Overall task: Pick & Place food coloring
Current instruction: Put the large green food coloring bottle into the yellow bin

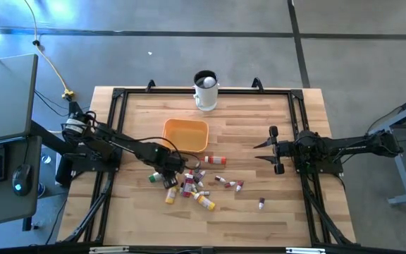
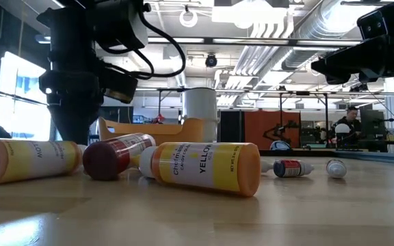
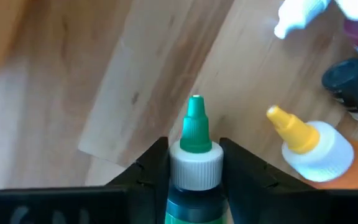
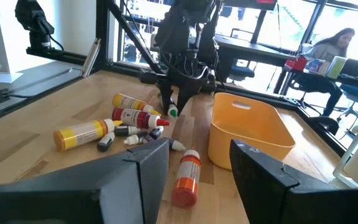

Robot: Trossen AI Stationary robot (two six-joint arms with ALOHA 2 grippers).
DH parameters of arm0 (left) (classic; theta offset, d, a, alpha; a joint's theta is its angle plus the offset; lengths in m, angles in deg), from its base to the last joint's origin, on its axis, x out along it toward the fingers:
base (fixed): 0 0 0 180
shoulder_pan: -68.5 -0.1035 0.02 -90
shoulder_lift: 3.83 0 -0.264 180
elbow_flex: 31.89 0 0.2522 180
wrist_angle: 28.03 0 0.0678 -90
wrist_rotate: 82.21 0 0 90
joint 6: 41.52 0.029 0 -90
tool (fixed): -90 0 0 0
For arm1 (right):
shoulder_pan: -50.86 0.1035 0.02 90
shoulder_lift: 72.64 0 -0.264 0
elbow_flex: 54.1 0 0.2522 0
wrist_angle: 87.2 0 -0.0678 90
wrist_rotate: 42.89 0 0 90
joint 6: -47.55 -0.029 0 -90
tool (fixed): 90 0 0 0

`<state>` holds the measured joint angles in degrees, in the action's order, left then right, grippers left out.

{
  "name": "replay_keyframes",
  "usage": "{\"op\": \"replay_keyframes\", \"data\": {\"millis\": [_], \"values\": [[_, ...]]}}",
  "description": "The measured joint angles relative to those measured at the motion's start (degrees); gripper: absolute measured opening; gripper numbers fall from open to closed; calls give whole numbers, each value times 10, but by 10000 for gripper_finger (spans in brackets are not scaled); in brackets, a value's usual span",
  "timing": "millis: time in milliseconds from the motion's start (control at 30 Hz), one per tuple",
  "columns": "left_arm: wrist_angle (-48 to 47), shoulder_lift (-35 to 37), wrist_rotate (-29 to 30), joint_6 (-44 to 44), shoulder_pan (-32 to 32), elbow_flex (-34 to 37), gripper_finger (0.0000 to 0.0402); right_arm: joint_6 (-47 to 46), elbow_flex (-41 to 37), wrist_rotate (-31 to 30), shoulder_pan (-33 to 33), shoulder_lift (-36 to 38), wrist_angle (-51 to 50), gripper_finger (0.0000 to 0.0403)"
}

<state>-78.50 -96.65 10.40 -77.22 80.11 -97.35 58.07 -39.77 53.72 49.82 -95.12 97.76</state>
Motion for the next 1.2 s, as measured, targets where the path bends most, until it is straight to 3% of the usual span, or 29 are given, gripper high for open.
{"op": "replay_keyframes", "data": {"millis": [200,400,567,733,900,1100,1200], "values": [[-2,26,36,42,0,-6,105,0,0,0,0,0,0,165],[-4,91,74,118,0,-65,105,0,0,0,0,0,0,165],[22,165,216,211,0,-110,105,0,0,0,0,0,-1,165],[162,227,314,297,0,-110,105,-1,0,0,0,0,0,165],[282,243,323,352,-30,-47,118,0,0,0,0,0,4,165],[500,225,242,297,-108,98,109,0,0,0,0,0,13,165],[618,208,231,258,-136,165,110,0,0,0,0,0,21,165]]}}
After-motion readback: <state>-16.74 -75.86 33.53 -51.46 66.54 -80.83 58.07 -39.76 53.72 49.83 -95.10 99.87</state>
